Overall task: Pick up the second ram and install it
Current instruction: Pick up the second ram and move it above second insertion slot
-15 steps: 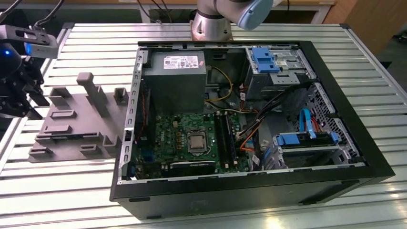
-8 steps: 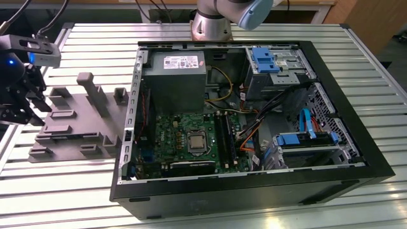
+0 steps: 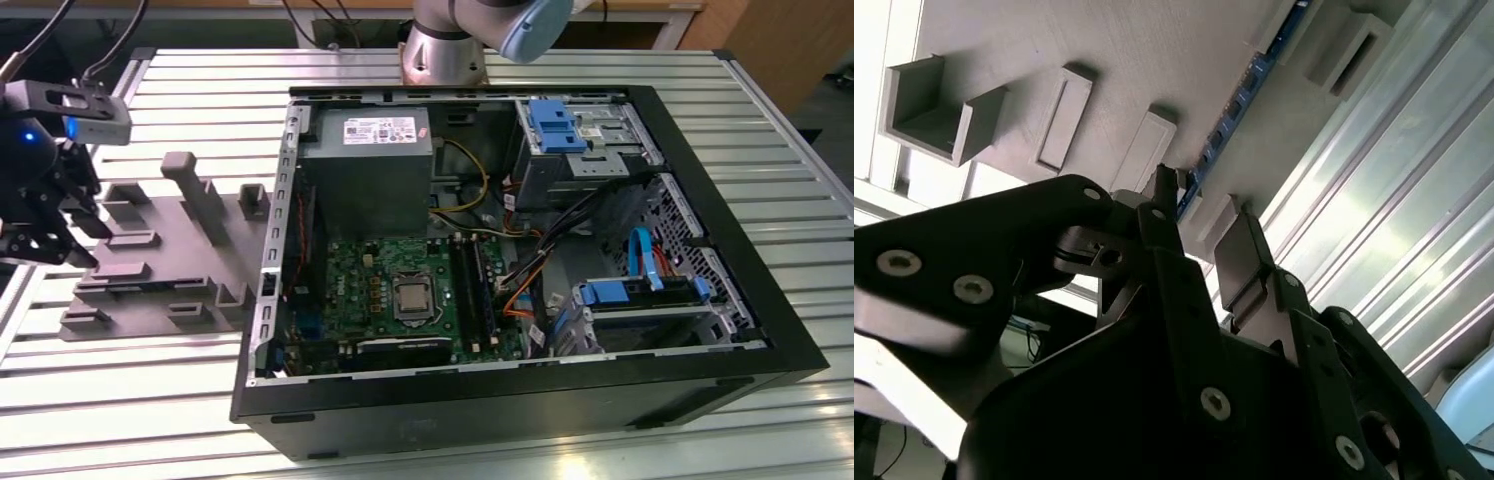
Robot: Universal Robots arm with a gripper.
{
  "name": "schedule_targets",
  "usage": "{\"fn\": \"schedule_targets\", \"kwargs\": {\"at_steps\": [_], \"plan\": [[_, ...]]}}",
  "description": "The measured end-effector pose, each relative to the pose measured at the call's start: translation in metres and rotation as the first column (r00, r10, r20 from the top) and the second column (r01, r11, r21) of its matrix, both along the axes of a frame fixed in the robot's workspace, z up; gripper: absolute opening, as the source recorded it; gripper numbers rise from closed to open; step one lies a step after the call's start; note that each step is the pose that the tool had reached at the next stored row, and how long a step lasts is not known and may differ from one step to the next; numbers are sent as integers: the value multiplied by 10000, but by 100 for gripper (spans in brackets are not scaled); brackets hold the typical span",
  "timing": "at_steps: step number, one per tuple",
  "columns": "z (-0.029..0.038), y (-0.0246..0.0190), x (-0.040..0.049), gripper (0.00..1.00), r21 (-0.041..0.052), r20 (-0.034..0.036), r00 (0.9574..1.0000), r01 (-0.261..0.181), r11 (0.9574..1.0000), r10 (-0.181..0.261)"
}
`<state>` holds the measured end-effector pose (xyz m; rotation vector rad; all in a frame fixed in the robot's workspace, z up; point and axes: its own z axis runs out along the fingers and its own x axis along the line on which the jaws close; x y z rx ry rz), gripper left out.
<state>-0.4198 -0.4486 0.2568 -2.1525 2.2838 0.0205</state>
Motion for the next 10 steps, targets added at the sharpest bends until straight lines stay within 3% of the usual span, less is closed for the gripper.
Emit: {"fn": "schedule_targets", "kwargs": {"at_steps": [3,10], "plan": [[-39,-2,0,43,1,78,10000,0,10000,0],[-166,-35,-1,43,-1,77,10000,11,10000,-11]]}}
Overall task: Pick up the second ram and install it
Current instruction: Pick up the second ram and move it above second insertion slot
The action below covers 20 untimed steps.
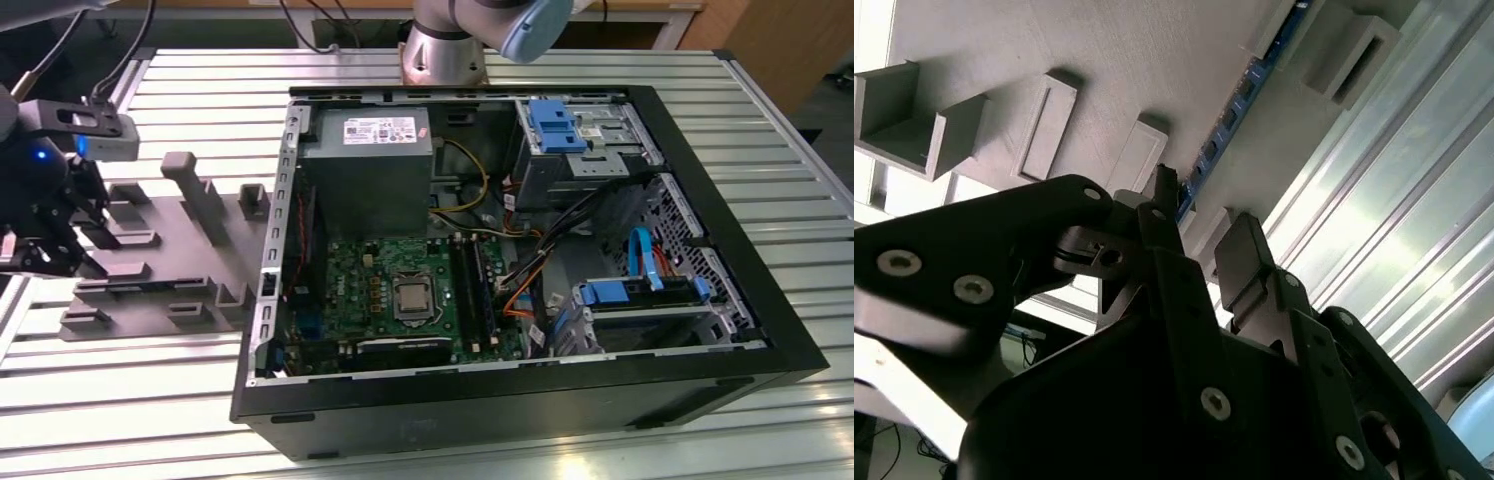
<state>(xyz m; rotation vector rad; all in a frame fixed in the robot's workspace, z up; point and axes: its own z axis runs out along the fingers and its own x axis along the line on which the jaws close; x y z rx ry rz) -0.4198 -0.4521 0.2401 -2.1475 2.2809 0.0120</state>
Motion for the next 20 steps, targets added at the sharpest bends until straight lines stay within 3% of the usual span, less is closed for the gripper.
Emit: {"fn": "schedule_targets", "kwargs": {"at_steps": [11,20], "plan": [[-28,-1,1,43,2,2,10000,-1,10000,1],[-178,-6,5,43,0,-4,10000,1,10000,-1]]}}
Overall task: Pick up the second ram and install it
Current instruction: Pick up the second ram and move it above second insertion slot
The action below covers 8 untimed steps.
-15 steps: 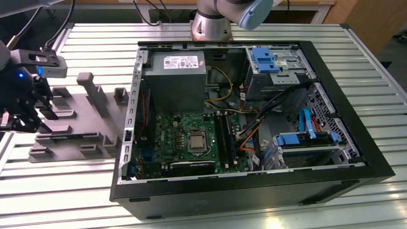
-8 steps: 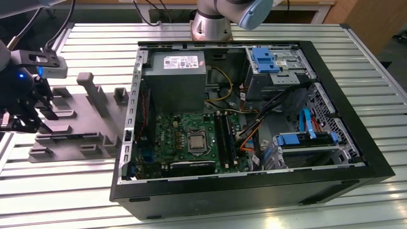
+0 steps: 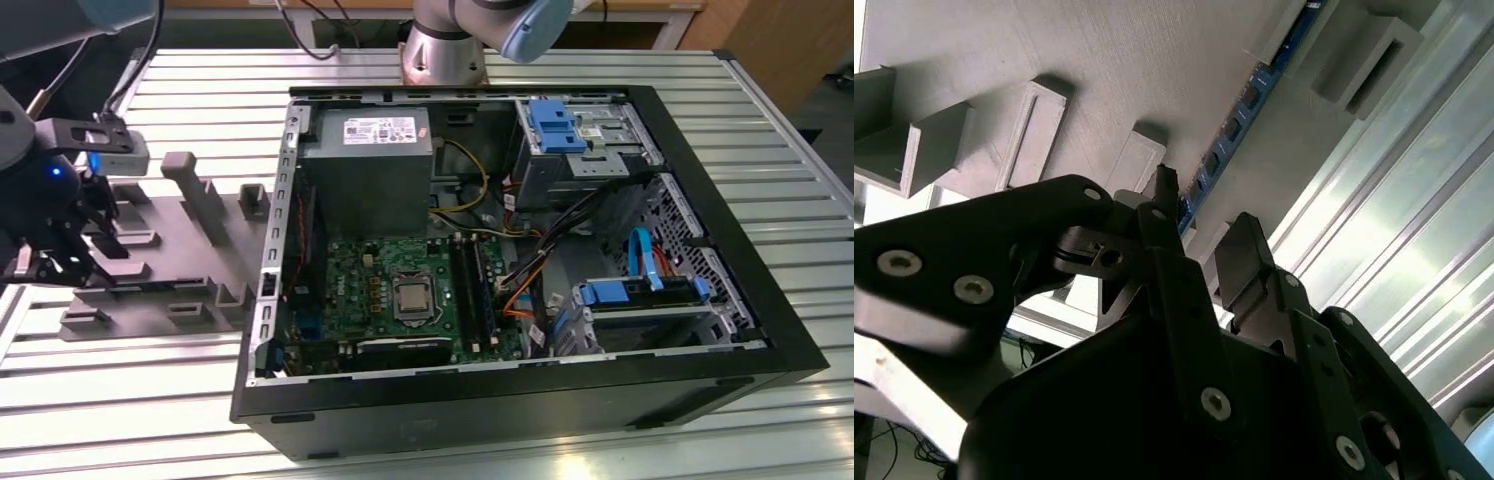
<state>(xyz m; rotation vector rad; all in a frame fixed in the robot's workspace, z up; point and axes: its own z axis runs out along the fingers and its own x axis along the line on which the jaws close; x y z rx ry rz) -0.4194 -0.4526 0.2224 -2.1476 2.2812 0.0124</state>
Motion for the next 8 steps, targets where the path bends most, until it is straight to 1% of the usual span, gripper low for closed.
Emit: {"fn": "schedule_targets", "kwargs": {"at_steps": [6,8], "plan": [[-109,0,1,43,0,-13,10000,4,10000,-4],[-112,-1,1,43,-7,-15,10000,3,10000,-3]]}}
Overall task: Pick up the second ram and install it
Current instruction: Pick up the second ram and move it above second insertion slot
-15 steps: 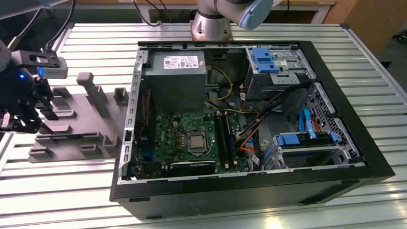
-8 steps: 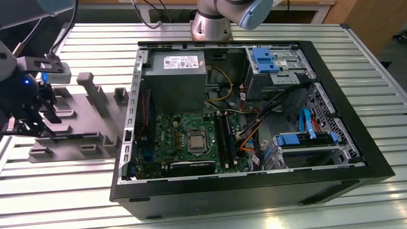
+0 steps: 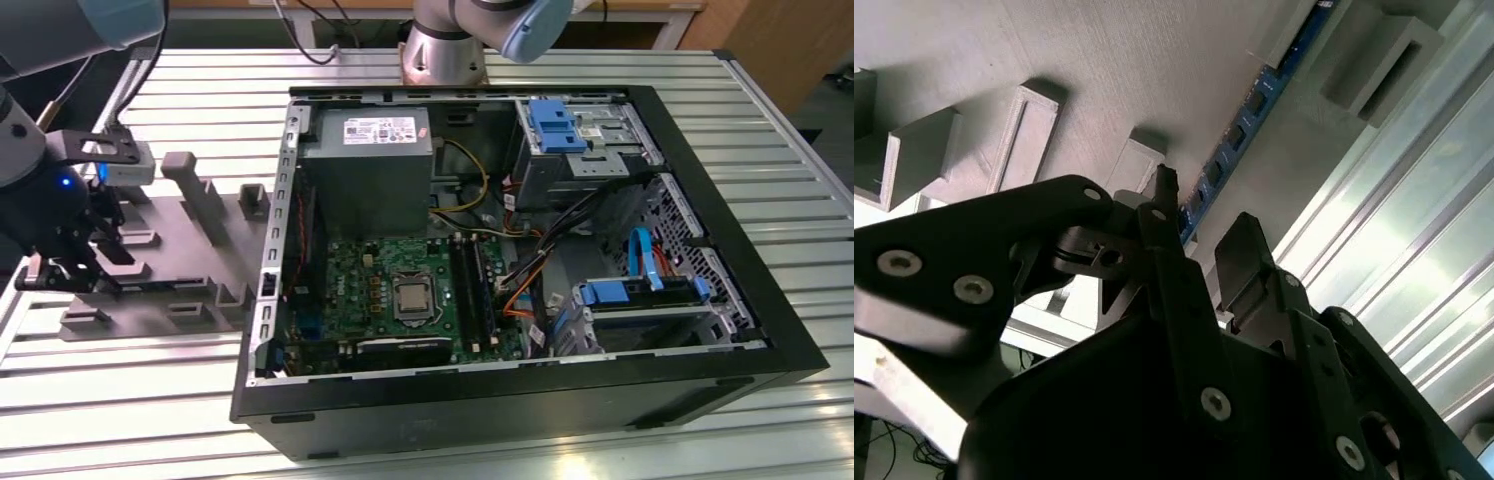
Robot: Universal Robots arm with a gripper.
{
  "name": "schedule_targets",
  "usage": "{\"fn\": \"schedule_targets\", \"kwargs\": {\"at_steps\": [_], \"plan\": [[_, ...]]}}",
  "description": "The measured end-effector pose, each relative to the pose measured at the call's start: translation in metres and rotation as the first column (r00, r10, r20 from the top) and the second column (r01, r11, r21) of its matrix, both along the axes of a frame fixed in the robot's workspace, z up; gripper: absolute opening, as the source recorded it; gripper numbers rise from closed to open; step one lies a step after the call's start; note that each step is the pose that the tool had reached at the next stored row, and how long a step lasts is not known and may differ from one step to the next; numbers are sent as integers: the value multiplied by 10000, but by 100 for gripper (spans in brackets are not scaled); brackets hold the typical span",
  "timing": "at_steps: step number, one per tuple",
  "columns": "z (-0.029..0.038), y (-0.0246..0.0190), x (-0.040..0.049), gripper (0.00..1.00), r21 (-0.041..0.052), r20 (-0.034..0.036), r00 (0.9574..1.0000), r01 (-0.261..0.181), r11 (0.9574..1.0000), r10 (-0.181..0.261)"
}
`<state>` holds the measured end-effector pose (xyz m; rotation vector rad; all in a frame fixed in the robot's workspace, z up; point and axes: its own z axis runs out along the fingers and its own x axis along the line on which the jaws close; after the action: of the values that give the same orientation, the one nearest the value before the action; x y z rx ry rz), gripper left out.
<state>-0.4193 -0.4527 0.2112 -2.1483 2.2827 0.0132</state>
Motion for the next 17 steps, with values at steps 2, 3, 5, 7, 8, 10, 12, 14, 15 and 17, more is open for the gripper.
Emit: {"fn": "schedule_targets", "kwargs": {"at_steps": [2,3,5,7,8,10,12,14,15,17], "plan": [[-3,0,0,43,-1,1,10000,-1,10000,1],[-16,1,1,43,1,4,10000,0,10000,0],[-49,0,0,43,-1,1,10000,0,10000,0],[-86,1,0,43,0,1,10000,0,10000,0],[-103,0,0,43,-1,1,10000,0,10000,0],[-141,0,0,43,0,2,10000,1,10000,-1],[-173,0,1,43,0,2,10000,0,10000,0],[-186,-1,8,43,0,-1,10000,-1,10000,1],[-191,-1,12,43,0,-1,10000,-1,10000,1],[-203,-1,25,43,2,2,10000,-1,10000,1]]}}
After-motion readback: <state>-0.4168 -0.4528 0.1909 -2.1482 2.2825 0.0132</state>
